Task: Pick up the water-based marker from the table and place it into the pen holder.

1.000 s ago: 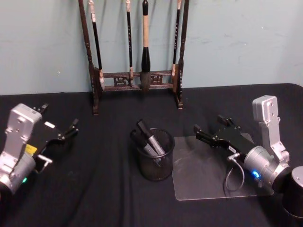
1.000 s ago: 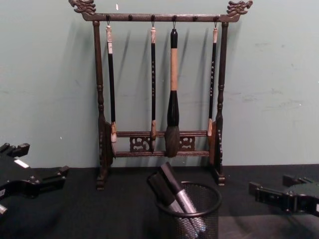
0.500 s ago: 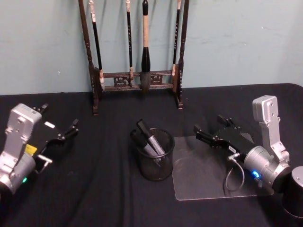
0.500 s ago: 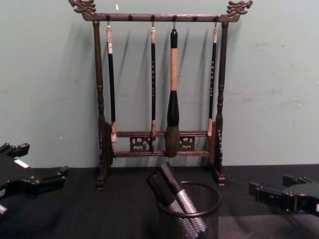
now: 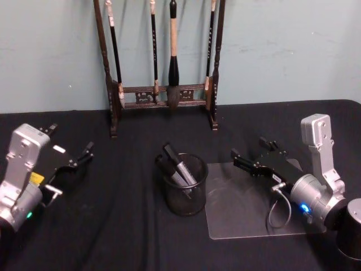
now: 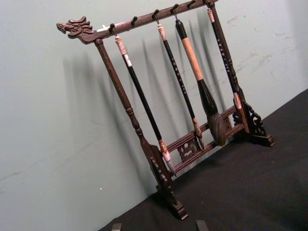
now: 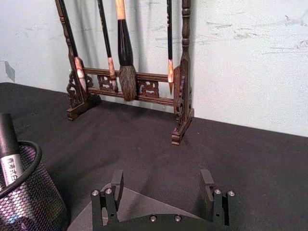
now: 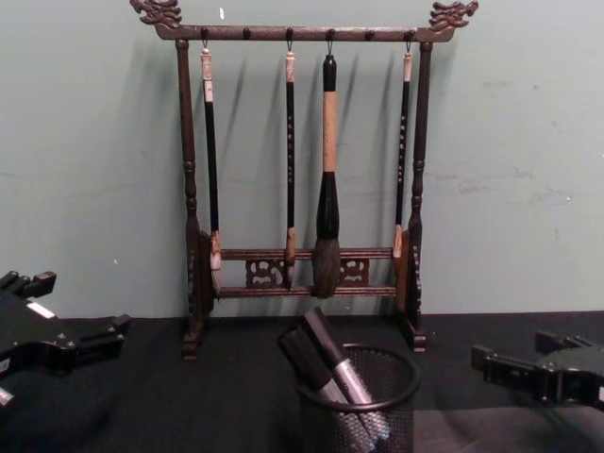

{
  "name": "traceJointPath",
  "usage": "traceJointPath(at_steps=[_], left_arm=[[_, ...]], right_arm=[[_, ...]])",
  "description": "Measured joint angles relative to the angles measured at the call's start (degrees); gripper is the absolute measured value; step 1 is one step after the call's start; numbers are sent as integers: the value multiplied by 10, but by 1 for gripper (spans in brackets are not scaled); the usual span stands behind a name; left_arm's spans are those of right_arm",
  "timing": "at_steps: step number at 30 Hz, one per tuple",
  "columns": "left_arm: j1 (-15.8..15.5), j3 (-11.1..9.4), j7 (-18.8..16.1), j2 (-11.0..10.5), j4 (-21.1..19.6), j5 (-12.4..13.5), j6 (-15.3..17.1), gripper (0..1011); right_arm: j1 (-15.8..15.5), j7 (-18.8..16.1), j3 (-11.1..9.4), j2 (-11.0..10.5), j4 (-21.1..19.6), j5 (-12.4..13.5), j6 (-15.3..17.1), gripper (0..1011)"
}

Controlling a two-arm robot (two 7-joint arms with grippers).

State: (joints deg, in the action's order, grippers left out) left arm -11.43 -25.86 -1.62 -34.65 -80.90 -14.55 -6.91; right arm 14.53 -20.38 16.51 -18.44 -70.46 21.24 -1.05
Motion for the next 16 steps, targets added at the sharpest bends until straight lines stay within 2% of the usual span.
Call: traceJointPath(at_steps=[16], left_arm=[[0, 0, 0, 0, 0, 0, 0, 1001]], right_arm=[[0, 0, 0, 0, 0, 0, 0, 1002]])
